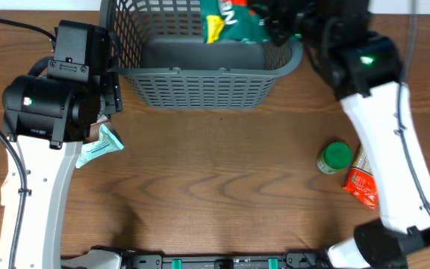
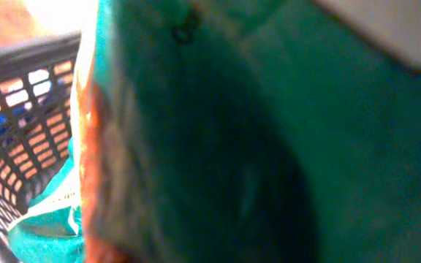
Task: Pack container
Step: 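Carry the coffee pouch into the basket and release it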
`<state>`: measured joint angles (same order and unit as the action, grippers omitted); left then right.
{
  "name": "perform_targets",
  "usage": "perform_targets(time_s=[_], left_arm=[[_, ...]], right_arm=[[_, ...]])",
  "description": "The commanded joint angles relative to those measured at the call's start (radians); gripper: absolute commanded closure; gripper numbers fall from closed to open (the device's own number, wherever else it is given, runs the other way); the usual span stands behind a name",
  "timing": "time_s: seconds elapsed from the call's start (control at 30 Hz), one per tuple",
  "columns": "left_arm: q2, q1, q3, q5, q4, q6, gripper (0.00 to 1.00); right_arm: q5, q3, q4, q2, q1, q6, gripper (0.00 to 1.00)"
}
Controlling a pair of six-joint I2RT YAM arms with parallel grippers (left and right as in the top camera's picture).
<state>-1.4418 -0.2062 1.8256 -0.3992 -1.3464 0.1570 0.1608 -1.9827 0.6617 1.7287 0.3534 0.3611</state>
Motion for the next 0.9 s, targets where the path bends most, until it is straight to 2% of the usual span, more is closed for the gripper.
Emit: perform_targets(time_s=[0.0, 0.3, 0.53, 0.57, 0.6, 0.67, 0.7, 0.73, 0.77, 0.87], left_arm=[[0.005, 0.005, 0.004, -0.009, -0.005, 0.004, 0.16], [0.005, 0.005, 0.004, -0.009, -0.007, 0.004, 0.16], [0.005, 0.005, 0.004, -0.009, -0.007, 0.005, 0.16], [0.005, 0.005, 0.004, -0.009, -0.007, 0.005, 0.16], [0.005, 0.005, 0.004, -0.009, -0.007, 0.005, 0.16], [0.005, 0.005, 0.004, -0.009, -0.007, 0.005, 0.16], [0.005, 0.005, 0.004, -0.009, -0.007, 0.005, 0.16], [0.005, 0.005, 0.004, -0.009, -0.007, 0.005, 0.16], [0.005, 0.005, 0.004, -0.009, -0.007, 0.005, 0.16], [0.005, 0.005, 0.004, -0.009, -0.007, 0.005, 0.16]], right_arm=[[-0.016, -0.033, -0.024, 0.087, 0.002, 0.047, 0.99], [0.061, -0.033, -0.01, 0.295, 0.012, 0.047, 0.99], [0.06, -0.033, 0.024, 0.362, 0.021, 0.048, 0.98], [0.06, -0.033, 0.027, 0.363, 0.021, 0.048, 0.92], [0.06, -0.033, 0.03, 0.364, 0.021, 0.048, 0.76], [0.06, -0.033, 0.035, 0.364, 0.021, 0.048, 0.59], [0.06, -0.033, 0.035, 0.364, 0.021, 0.048, 0.46], [0.06, -0.033, 0.037, 0.364, 0.021, 0.048, 0.25], [0.06, -0.033, 0.038, 0.364, 0.021, 0.047, 0.18], [0.061, -0.033, 0.039, 0.364, 0.021, 0.047, 0.15]])
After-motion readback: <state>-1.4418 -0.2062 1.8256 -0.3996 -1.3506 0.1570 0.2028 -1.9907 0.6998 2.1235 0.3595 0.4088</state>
